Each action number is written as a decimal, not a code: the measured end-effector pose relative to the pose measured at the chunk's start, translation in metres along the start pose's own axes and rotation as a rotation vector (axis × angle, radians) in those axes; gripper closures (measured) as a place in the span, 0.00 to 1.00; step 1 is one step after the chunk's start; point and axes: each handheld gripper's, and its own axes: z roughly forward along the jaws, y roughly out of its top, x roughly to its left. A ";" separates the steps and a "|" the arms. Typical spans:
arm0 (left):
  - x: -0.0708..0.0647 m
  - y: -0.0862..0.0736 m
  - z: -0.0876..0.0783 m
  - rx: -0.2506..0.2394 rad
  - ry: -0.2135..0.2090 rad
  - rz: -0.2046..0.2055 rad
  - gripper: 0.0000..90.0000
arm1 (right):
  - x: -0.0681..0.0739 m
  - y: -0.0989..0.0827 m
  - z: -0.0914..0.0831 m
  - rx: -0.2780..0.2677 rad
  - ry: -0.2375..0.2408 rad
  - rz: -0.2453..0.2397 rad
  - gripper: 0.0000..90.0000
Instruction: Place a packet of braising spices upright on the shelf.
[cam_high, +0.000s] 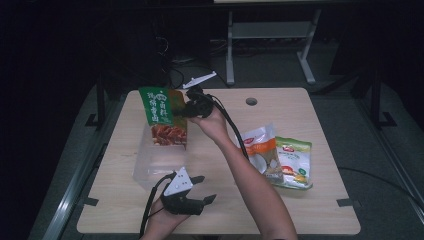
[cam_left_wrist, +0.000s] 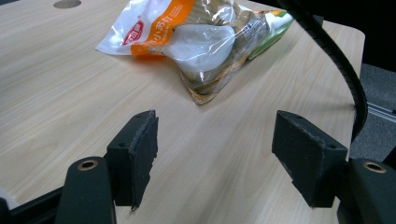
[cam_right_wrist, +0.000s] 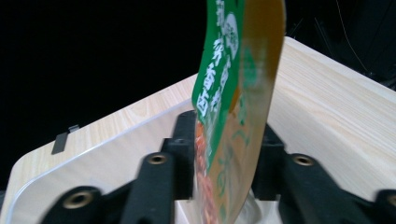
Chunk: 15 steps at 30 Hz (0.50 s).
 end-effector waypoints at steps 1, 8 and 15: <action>0.000 0.000 0.000 0.000 0.002 0.000 0.34 | 0.000 -0.001 -0.004 0.008 0.002 -0.001 0.67; 0.001 0.000 0.003 0.004 0.010 -0.003 0.33 | -0.002 -0.010 -0.029 0.032 -0.006 0.001 0.53; 0.002 0.000 0.005 0.017 0.010 0.002 0.32 | -0.007 -0.023 -0.052 0.051 -0.016 0.008 0.49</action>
